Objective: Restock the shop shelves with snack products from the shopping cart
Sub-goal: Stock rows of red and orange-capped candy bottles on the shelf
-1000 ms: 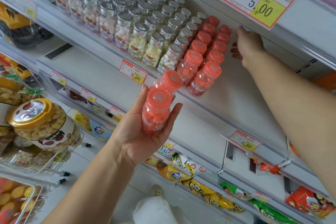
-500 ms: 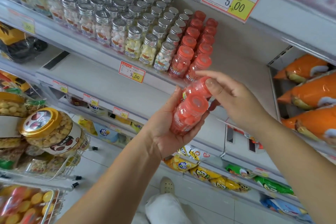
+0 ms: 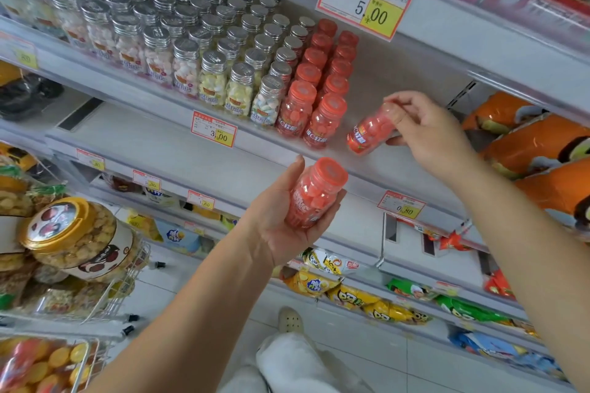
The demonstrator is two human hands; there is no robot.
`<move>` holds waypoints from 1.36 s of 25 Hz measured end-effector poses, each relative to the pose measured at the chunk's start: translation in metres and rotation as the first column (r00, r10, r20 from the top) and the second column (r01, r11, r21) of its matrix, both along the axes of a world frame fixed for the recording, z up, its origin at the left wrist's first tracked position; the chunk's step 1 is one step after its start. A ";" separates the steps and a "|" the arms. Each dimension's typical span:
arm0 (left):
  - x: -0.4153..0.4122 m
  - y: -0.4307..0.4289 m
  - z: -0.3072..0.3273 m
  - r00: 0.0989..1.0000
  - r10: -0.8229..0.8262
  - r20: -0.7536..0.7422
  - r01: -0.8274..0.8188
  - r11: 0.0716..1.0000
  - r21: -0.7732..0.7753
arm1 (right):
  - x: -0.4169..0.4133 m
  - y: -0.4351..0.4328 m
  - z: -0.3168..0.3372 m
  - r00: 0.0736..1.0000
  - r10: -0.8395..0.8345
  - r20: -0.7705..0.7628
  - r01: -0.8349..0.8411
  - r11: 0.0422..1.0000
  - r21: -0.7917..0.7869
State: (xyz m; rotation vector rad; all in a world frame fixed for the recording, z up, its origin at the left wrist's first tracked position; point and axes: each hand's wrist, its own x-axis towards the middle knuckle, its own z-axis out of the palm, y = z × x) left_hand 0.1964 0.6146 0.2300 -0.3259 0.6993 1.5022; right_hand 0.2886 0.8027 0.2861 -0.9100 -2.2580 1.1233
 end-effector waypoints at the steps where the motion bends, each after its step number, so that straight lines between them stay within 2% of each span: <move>1: -0.001 -0.001 -0.001 1.000 0.007 0.002 -0.007 1.000 -0.007 | -0.003 0.008 -0.003 0.998 0.012 0.069 -0.016 0.999 0.048; 4: -0.003 -0.003 -0.006 1.000 0.013 0.007 -0.013 1.000 -0.013 | -0.013 0.015 -0.013 0.978 0.094 0.187 -0.103 0.994 0.037; 9: -0.010 -0.004 -0.009 0.999 0.035 0.017 -0.034 0.999 -0.026 | -0.018 0.014 -0.013 0.970 0.229 0.076 -0.211 0.958 -0.195; 13: -0.013 -0.003 -0.008 0.999 0.033 0.023 -0.033 0.999 -0.028 | -0.017 0.016 -0.011 0.975 0.222 -0.008 -0.210 0.909 -0.360; 20: -0.015 -0.001 -0.005 0.998 0.047 0.032 -0.045 0.998 -0.045 | -0.019 0.013 -0.017 0.978 0.206 -0.024 -0.199 0.894 -0.401; 21: -0.015 0.000 -0.004 0.998 0.049 0.032 -0.048 0.998 -0.047 | -0.018 0.011 -0.017 0.983 0.183 0.003 -0.171 0.922 -0.346; 22: -0.015 0.001 -0.003 0.998 0.049 0.036 -0.047 0.998 -0.046 | -0.015 0.007 -0.017 0.991 0.124 0.042 -0.112 0.972 -0.209; 23: -0.014 0.002 -0.001 0.998 0.045 0.041 -0.044 0.998 -0.041 | -0.010 0.000 -0.016 0.998 0.033 0.053 -0.032 0.999 -0.013; 24: -0.014 0.002 0.002 0.998 0.043 0.042 -0.042 0.999 -0.034 | -0.004 -0.010 -0.014 0.999 -0.039 0.015 0.036 0.986 0.161; 25: -0.013 0.003 0.004 0.998 0.044 0.037 -0.043 0.999 -0.027 | 0.002 -0.023 -0.009 0.999 -0.041 -0.031 0.047 0.966 0.253; 26: -0.013 0.004 0.006 0.998 0.050 0.025 -0.049 0.999 -0.024 | 0.008 -0.039 -0.004 0.999 0.022 -0.043 -0.011 0.967 0.255; 28: -0.010 0.008 0.011 0.998 0.055 -0.015 -0.055 0.998 -0.027 | 0.014 -0.068 0.007 0.979 0.204 0.008 -0.204 0.976 0.078; 30: -0.005 0.013 0.014 0.996 0.052 -0.078 -0.054 0.998 -0.032 | 0.015 -0.082 0.010 0.953 0.299 0.041 -0.295 0.951 -0.090; 32: 0.000 0.017 0.016 0.990 0.052 -0.130 -0.055 0.998 -0.016 | 0.015 -0.082 0.009 0.956 0.291 0.015 -0.287 0.948 -0.136; 34: 0.003 0.019 0.015 0.988 0.038 -0.150 -0.037 0.999 0.010 | 0.020 -0.074 0.010 0.976 0.213 -0.041 -0.217 0.958 -0.187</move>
